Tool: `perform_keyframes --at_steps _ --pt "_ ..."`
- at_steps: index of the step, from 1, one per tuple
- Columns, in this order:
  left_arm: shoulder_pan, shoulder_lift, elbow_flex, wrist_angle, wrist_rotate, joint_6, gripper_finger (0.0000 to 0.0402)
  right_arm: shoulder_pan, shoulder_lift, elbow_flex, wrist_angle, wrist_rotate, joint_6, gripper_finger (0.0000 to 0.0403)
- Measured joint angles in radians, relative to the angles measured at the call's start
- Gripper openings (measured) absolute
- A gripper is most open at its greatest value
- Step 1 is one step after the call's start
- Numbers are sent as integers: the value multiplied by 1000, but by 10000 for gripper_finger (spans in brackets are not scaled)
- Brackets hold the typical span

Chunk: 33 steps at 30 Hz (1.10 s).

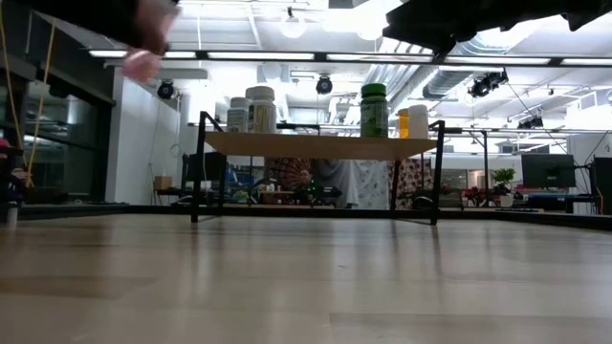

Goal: Pick and place medicine bottles onto shelf by color
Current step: Put the pink pill bottle on the shelf

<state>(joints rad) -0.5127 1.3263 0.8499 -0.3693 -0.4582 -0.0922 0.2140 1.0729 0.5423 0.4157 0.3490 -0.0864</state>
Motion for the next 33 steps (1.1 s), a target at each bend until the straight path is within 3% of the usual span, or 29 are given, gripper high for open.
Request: perform_keyframes --at_steps 8,12,20,26,33 --pt "190 -70 -350 800 133 146 102 0 0 0 3 0 0 165" --pt "300 -59 -434 1097 141 136 102 0 0 0 36 0 -1 165" --pt "396 -60 -434 1204 183 86 102 -14 70 1 208 -122 0 165" --pt "396 -60 -434 1206 186 53 102 -25 207 15 373 -122 -49 165" --pt "396 -60 -434 1213 186 51 102 -46 344 146 367 -121 -9 179"
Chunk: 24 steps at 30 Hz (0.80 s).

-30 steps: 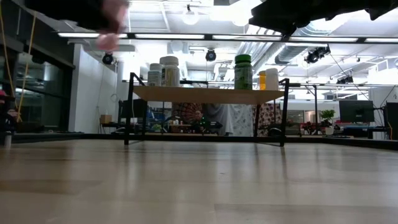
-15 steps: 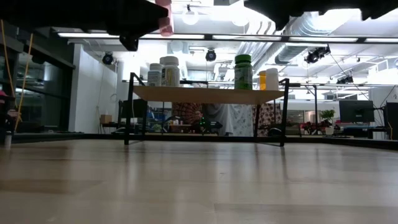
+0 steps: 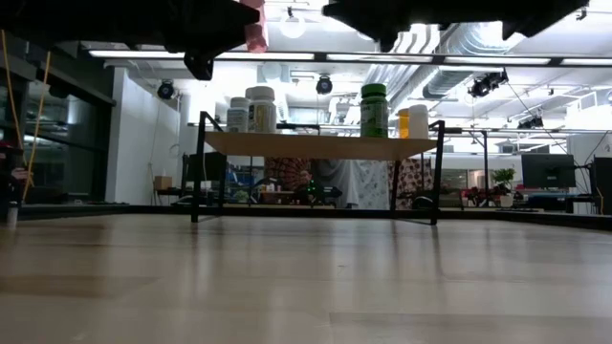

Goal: Pick and place medicine bottles onto shelf by color
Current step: Put the pink pill bottle on the shelf

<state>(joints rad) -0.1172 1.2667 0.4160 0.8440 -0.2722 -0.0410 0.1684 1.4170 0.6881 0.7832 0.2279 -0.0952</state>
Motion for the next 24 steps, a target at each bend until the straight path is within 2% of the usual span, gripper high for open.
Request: perform_keyframes --at_steps 5,11,18,24 --pt "0 0 0 0 0 -8 102 5 99 94 -79 -19 4 226" --pt "0 0 0 -1 0 -8 102 4 199 208 -86 -18 26 276" --pt "0 0 1 -1 0 -8 102 4 283 328 -163 -41 54 282" --pt "0 0 1 -1 0 -8 102 5 299 360 -173 -41 120 281"
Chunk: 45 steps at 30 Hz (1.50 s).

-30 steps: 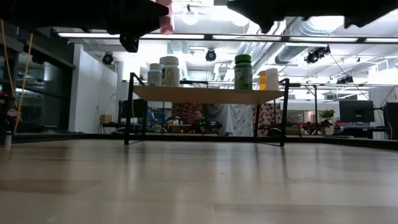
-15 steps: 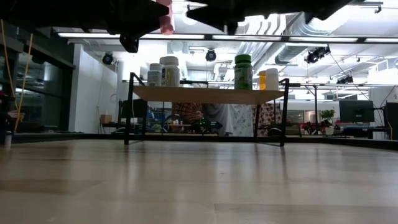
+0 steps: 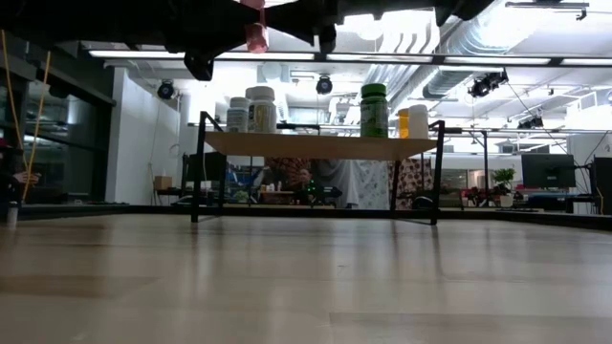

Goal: Pick and place medicine bottles onto shelf by color
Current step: Put the pink pill bottle on the shelf

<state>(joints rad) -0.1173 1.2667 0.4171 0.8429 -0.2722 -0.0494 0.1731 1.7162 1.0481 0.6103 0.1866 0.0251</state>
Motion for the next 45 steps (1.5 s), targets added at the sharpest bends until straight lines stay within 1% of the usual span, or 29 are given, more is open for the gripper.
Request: perform_keyframes --at_steps 6,18,25,31,45 --pt "0 0 0 0 0 0 102 -3 -1 0 0 0 9 260" --pt "0 0 0 0 -3 0 102 -3 -2 0 38 2 21 184" --pt "0 0 0 -1 -3 1 102 -4 -2 0 17 3 20 147" --pt "0 0 0 -1 -2 0 102 -5 -2 0 -8 3 21 140" --pt "0 0 0 -5 -1 1 102 -6 -2 -2 24 -9 20 140"
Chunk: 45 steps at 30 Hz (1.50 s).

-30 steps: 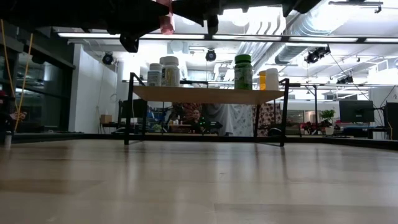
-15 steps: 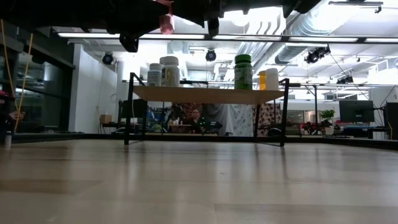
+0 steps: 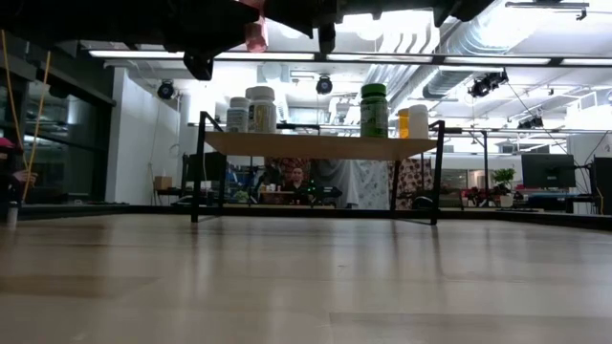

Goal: Pick and place medicine bottles onto shelf by color
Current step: Put the pink pill bottle on the shelf

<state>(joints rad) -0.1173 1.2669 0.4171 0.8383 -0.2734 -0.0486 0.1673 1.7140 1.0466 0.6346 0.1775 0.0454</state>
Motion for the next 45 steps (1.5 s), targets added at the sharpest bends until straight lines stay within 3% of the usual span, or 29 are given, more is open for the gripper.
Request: perform_keyframes --at_steps 29,45 --pt "0 0 0 0 0 0 103 0 0 0 -2 -5 0 109" --pt "-1 0 0 -3 -14 -1 201 1 0 0 -3 -13 0 109"
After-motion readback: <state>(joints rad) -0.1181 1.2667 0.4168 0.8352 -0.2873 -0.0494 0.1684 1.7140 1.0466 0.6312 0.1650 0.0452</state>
